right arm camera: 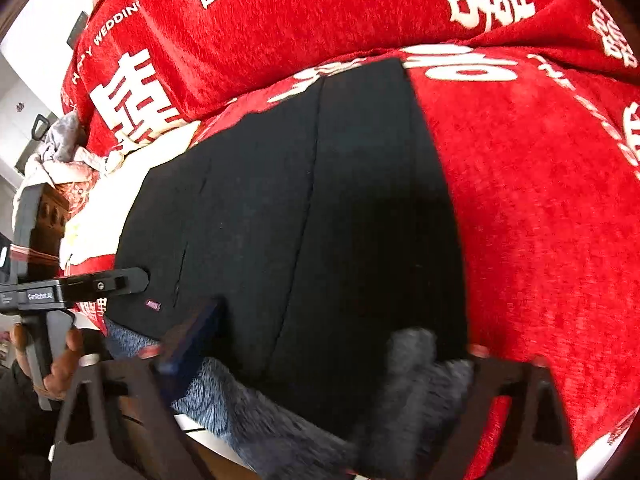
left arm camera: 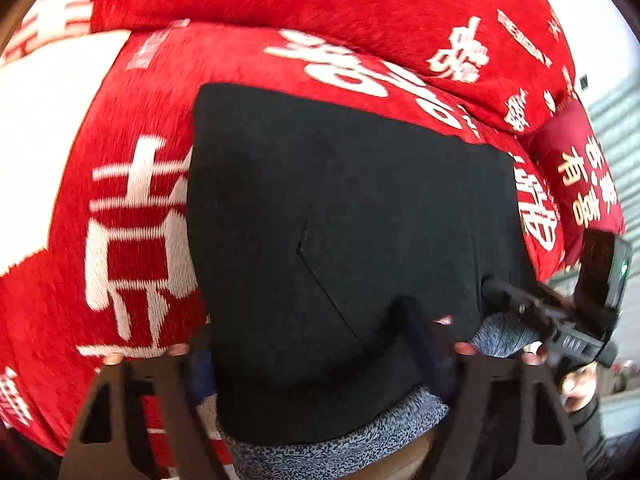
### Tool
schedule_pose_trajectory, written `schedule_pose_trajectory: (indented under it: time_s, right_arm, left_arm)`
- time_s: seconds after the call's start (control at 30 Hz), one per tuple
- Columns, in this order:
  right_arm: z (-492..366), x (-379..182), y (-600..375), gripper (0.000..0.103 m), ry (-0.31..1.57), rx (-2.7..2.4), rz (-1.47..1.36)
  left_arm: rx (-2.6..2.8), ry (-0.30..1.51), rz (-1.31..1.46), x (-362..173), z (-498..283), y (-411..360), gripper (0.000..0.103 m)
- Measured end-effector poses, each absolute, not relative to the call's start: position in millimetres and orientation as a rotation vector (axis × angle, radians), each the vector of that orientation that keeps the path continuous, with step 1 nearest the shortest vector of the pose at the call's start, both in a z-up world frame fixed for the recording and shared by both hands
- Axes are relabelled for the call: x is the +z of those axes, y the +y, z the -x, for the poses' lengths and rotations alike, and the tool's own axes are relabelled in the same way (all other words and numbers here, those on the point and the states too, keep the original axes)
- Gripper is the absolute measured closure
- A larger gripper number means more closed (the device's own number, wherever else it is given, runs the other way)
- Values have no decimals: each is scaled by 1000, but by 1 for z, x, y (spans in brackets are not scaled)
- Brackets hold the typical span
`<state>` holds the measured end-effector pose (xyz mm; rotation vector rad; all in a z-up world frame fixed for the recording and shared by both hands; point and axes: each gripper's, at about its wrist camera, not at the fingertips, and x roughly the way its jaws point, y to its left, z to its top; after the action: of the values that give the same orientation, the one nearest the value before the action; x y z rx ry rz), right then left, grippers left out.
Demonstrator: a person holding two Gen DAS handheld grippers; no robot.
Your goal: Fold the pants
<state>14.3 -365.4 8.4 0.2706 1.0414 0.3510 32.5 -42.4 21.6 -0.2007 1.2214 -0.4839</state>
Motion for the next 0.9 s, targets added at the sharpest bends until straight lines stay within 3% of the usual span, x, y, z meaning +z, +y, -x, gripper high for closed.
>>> schedule_pose_trajectory:
  time_s: [0.1,0.2,0.3,0.63,0.9]
  right_arm:
    - [-8,22,-363,51,1025,374,-261]
    - [-2,40,-342,57,998,375,-178]
    - [5,59,-329,58,962,378,-143]
    - [-11,120,-297,59,871,435,-130]
    - [-54,134,-259,59,869,469,-128]
  left_arm:
    - [-472,1209,155,26,-32,-50,44]
    - [-467,1183,123,35,-25,-49,59]
    - [-470,1168,143,44,-21,-43,67]
    - [-434,1098,168,95,-28,-7,68]
    - [-361,1096,180,108,-61,28,68]
